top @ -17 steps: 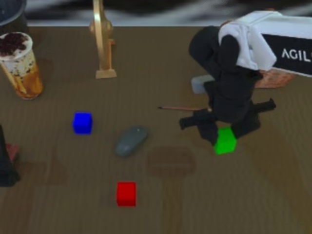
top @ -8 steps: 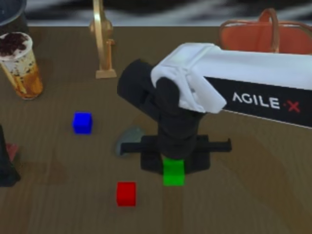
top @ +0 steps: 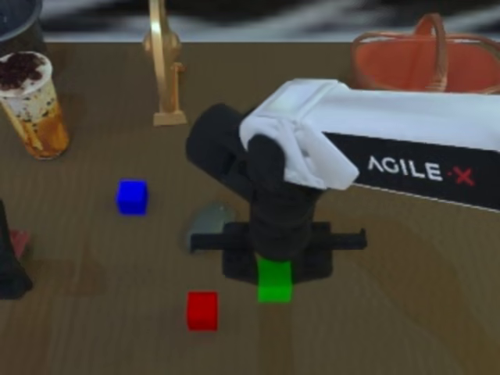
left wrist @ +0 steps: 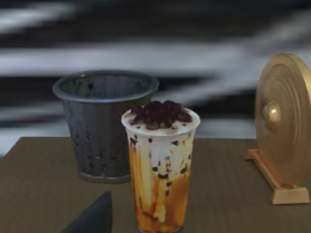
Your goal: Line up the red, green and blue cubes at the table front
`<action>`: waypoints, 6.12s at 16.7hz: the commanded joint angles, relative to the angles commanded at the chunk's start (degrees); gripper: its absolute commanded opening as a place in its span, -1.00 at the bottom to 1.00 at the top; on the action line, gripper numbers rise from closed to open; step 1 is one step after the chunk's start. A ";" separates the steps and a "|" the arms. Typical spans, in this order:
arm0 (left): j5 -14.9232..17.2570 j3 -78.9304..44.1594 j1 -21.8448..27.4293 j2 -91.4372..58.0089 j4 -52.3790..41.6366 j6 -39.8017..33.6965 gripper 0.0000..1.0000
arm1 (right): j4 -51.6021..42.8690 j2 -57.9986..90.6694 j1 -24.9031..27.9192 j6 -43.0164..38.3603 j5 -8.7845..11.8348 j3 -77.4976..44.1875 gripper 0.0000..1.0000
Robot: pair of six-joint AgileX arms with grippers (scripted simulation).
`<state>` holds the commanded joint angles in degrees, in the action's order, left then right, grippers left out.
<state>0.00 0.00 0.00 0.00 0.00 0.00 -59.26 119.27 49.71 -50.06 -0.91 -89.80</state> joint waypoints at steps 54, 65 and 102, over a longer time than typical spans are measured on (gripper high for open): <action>-0.07 -18.85 2.62 -20.44 -11.65 -2.34 1.00 | 7.23 -20.66 -7.88 8.63 -3.24 14.54 1.00; -0.11 -68.20 10.10 -88.22 -44.37 -8.05 1.00 | 34.80 -77.29 -32.31 33.88 -3.82 61.40 1.00; 0.25 -92.10 14.67 -133.23 -48.87 -11.74 0.10 | 59.26 -119.27 -49.13 50.06 0.91 89.80 1.00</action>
<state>0.25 -92.10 14.67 -133.23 -48.87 -11.74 0.00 0.00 0.57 0.00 0.00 0.00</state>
